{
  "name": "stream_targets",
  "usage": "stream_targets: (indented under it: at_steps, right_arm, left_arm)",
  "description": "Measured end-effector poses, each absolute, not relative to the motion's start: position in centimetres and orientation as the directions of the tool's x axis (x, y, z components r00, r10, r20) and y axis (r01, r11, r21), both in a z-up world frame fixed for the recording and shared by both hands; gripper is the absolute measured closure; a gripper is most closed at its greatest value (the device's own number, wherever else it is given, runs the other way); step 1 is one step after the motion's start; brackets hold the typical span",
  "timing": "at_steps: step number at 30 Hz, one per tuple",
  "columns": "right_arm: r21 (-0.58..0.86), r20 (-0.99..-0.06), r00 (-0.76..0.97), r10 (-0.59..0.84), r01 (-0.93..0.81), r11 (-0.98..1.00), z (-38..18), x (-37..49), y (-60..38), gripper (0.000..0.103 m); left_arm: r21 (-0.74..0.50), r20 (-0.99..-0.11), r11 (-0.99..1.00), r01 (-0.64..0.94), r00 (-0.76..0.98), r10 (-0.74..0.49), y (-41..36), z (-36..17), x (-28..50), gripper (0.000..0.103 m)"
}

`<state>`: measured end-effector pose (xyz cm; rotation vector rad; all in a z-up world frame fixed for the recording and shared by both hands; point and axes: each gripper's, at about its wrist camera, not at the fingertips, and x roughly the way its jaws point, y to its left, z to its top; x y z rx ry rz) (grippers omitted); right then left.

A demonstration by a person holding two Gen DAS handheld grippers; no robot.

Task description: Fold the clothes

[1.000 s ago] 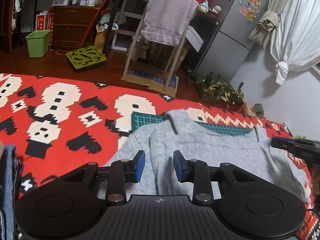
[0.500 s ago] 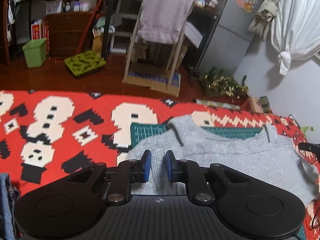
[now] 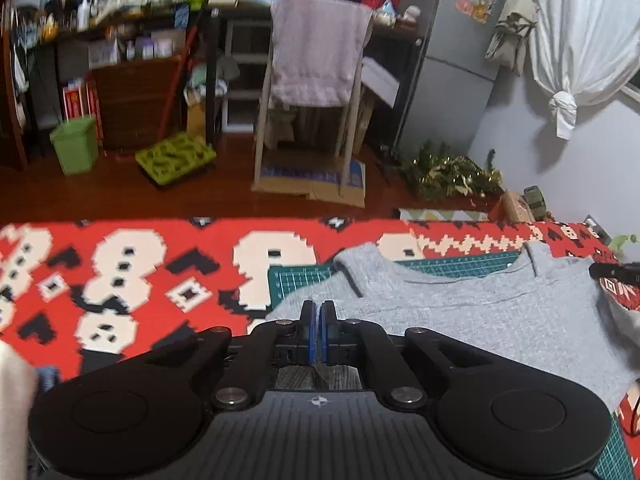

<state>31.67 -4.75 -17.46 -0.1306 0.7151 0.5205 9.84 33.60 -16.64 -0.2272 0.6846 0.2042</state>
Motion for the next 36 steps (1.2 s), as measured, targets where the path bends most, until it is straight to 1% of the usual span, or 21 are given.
stream_targets:
  at_steps: [4, 7, 9, 12, 17, 19, 20, 21, 22, 23, 24, 26, 29, 31, 32, 34, 36]
  right_arm:
    - [0.07, -0.62, 0.658, 0.428, -0.497, 0.865, -15.8, 31.0, -5.4, 0.102]
    - [0.071, -0.604, 0.665, 0.44, -0.505, 0.86, -15.0, 30.8, -5.5, 0.102]
    - [0.061, -0.611, 0.663, 0.433, -0.506, 0.86, -15.2, 31.1, -5.2, 0.102]
    - [0.06, -0.638, 0.65, 0.413, -0.493, 0.868, -16.4, 32.1, -4.9, 0.102]
    - [0.056, -0.676, 0.631, 0.381, -0.472, 0.88, -18.7, 33.3, -4.5, 0.101]
    - [0.064, -0.684, 0.624, 0.377, -0.464, 0.884, -19.2, 33.5, -4.6, 0.099]
    - [0.072, -0.681, 0.626, 0.38, -0.458, 0.886, -19.2, 33.4, -4.8, 0.098]
    - [0.086, -0.674, 0.629, 0.388, -0.455, 0.887, -18.9, 33.2, -5.2, 0.093]
    - [0.103, -0.664, 0.633, 0.399, -0.451, 0.887, -18.5, 32.8, -5.8, 0.092]
    - [0.12, -0.655, 0.636, 0.407, -0.445, 0.888, -18.0, 32.4, -6.5, 0.092]
    - [0.139, -0.649, 0.639, 0.414, -0.435, 0.89, -17.5, 31.9, -7.4, 0.092]
    - [0.176, -0.641, 0.638, 0.427, -0.419, 0.891, -16.6, 30.8, -9.3, 0.091]
    - [0.233, -0.657, 0.601, 0.455, -0.412, 0.881, -16.0, 28.6, -12.4, 0.091]
    - [0.251, -0.669, 0.577, 0.468, -0.417, 0.874, -16.2, 27.2, -13.3, 0.091]
    - [0.257, -0.676, 0.565, 0.474, -0.421, 0.87, -16.4, 26.4, -13.5, 0.09]
    - [0.269, -0.688, 0.54, 0.484, -0.43, 0.862, -16.7, 25.0, -13.9, 0.08]
    - [0.281, -0.7, 0.515, 0.495, -0.438, 0.854, -17.1, 23.5, -14.4, 0.08]
  left_arm:
    - [-0.125, -0.598, 0.958, -0.259, 0.79, 0.136, 33.1, -14.8, 7.9, 0.1]
    - [-0.107, -0.581, 0.958, -0.265, 0.799, 0.156, 33.2, -14.1, 7.0, 0.1]
    - [-0.103, -0.593, 0.956, -0.276, 0.789, 0.164, 33.7, -14.6, 7.3, 0.1]
    - [-0.142, -0.617, 0.946, -0.291, 0.774, 0.146, 34.7, -15.9, 8.4, 0.1]
    - [-0.118, -0.654, 0.946, -0.301, 0.741, 0.154, 35.0, -18.0, 10.4, 0.1]
    - [-0.112, -0.673, 0.946, -0.304, 0.724, 0.152, 35.0, -18.5, 10.6, 0.097]
    - [-0.109, -0.675, 0.944, -0.312, 0.72, 0.16, 35.0, -18.6, 10.5, 0.093]
    - [-0.109, -0.674, 0.941, -0.32, 0.719, 0.166, 35.0, -18.5, 10.1, 0.086]
    - [-0.109, -0.674, 0.939, -0.327, 0.718, 0.172, 35.1, -18.4, 9.7, 0.081]
    - [-0.117, -0.672, 0.935, -0.334, 0.72, 0.173, 35.1, -18.1, 9.2, 0.071]
    - [-0.124, -0.668, 0.933, -0.339, 0.723, 0.174, 35.1, -17.9, 8.6, 0.068]
    - [-0.16, -0.665, 0.925, -0.346, 0.73, 0.158, 35.1, -17.3, 7.0, 0.067]
    - [-0.233, -0.669, 0.905, -0.356, 0.734, 0.117, 35.2, -16.7, 4.6, 0.066]
    - [-0.295, -0.684, 0.889, -0.351, 0.727, 0.059, 34.9, -17.0, 3.0, 0.066]
    - [-0.326, -0.69, 0.879, -0.349, 0.723, 0.03, 34.7, -17.1, 2.2, 0.065]
    - [-0.368, -0.703, 0.863, -0.347, 0.711, -0.014, 34.2, -17.5, 0.8, 0.064]
    - [-0.375, -0.716, 0.857, -0.353, 0.698, -0.025, 33.5, -18.1, -0.2, 0.063]
